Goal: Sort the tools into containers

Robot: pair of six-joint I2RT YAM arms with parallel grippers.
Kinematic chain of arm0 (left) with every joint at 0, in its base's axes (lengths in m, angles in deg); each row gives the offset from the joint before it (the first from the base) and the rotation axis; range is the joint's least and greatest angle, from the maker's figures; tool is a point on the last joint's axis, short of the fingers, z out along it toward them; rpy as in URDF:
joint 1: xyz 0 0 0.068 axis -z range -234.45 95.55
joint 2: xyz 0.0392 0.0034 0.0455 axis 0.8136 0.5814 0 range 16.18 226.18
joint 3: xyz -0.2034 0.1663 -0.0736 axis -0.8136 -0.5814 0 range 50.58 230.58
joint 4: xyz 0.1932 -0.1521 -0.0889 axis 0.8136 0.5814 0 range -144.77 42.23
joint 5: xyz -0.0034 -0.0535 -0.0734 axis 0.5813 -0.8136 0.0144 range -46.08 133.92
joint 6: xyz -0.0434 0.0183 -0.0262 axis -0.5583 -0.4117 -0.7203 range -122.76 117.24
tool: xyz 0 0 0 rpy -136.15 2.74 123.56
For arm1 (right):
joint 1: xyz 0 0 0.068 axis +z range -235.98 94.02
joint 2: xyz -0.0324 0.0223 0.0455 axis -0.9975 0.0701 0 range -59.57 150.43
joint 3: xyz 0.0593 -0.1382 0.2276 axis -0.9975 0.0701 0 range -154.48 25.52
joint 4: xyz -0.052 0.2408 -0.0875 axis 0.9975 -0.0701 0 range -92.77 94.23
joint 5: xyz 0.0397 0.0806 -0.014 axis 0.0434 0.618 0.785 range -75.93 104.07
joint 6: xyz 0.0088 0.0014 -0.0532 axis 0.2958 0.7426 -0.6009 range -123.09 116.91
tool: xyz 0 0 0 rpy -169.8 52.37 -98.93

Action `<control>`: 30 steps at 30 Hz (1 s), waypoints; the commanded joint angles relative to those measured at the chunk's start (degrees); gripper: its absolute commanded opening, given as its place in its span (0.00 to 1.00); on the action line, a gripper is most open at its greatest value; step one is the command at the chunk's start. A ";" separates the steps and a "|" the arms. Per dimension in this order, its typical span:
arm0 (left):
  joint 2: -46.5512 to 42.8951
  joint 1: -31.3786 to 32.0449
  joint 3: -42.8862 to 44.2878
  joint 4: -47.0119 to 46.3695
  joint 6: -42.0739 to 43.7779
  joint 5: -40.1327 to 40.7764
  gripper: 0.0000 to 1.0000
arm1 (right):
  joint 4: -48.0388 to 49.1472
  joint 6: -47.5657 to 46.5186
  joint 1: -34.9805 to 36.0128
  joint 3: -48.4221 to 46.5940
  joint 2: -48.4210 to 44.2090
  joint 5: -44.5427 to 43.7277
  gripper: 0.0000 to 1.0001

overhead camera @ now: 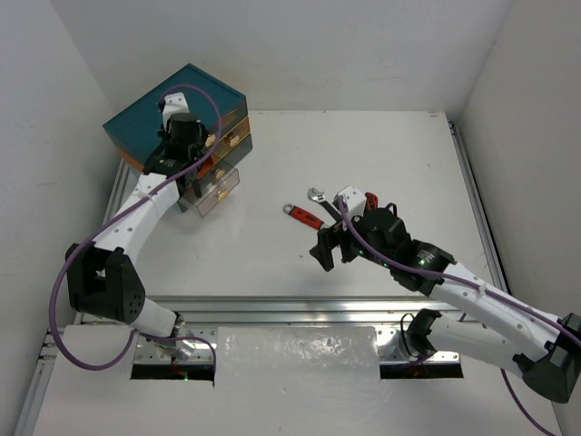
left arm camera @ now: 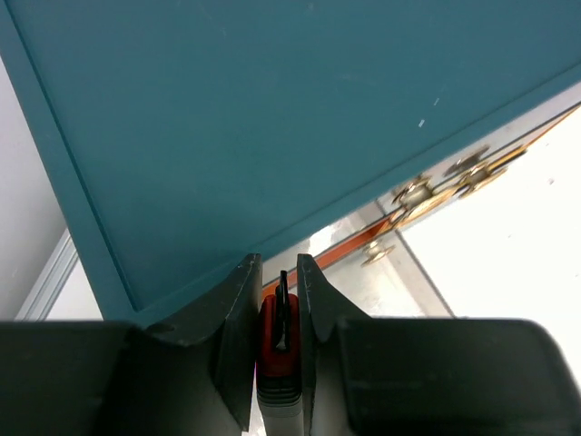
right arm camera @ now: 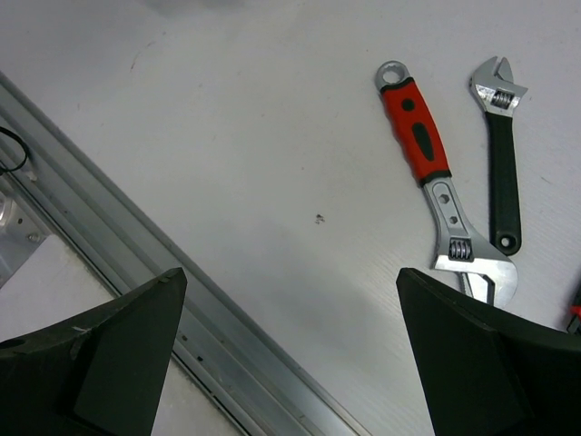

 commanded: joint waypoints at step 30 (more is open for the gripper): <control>-26.84 1.93 -11.61 7.96 -5.42 -23.32 1.00 | -12.77 -3.53 -30.66 -20.39 40.41 -2.51 0.95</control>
